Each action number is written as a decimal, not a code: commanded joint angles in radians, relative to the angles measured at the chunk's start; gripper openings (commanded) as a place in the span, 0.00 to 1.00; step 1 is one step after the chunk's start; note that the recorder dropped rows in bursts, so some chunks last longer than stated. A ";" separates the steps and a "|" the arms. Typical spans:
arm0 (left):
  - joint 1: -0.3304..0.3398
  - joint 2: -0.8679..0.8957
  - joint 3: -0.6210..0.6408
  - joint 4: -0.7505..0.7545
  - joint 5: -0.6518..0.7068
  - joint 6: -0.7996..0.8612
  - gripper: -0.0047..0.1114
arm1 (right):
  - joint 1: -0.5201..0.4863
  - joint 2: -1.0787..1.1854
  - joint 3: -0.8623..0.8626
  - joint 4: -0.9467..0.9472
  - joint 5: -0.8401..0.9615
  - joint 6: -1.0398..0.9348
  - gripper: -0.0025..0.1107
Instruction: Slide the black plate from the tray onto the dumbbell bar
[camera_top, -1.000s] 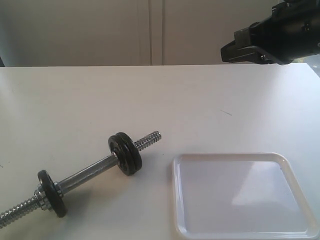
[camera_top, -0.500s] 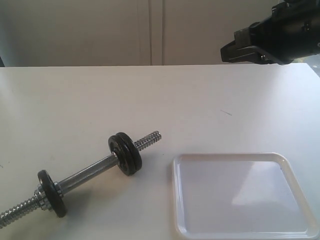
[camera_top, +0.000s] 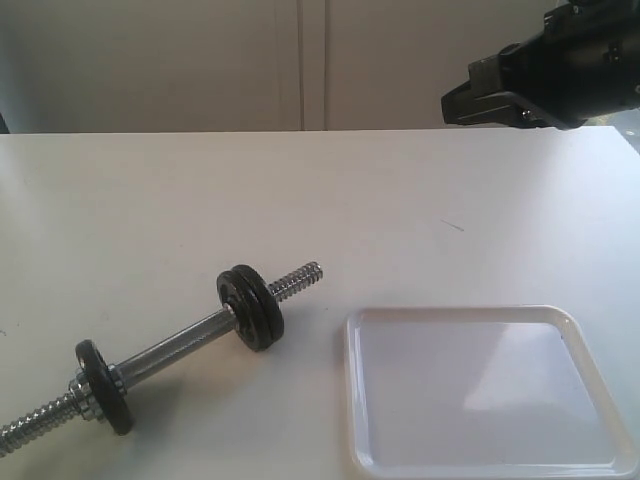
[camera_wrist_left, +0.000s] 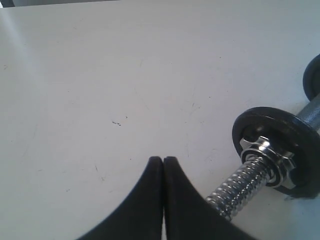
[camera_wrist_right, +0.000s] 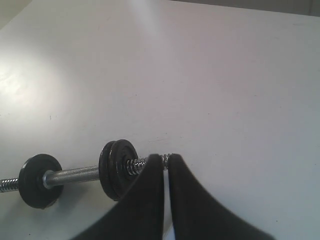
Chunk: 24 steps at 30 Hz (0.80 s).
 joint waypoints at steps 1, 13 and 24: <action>-0.007 -0.004 0.004 -0.013 -0.006 0.002 0.04 | -0.003 -0.007 0.006 0.000 -0.003 -0.002 0.06; 0.001 -0.004 0.004 -0.013 -0.006 -0.001 0.04 | -0.003 -0.007 0.006 0.000 -0.003 -0.002 0.06; 0.089 -0.004 0.004 -0.013 -0.006 -0.001 0.04 | -0.003 -0.007 0.006 0.000 -0.003 -0.002 0.06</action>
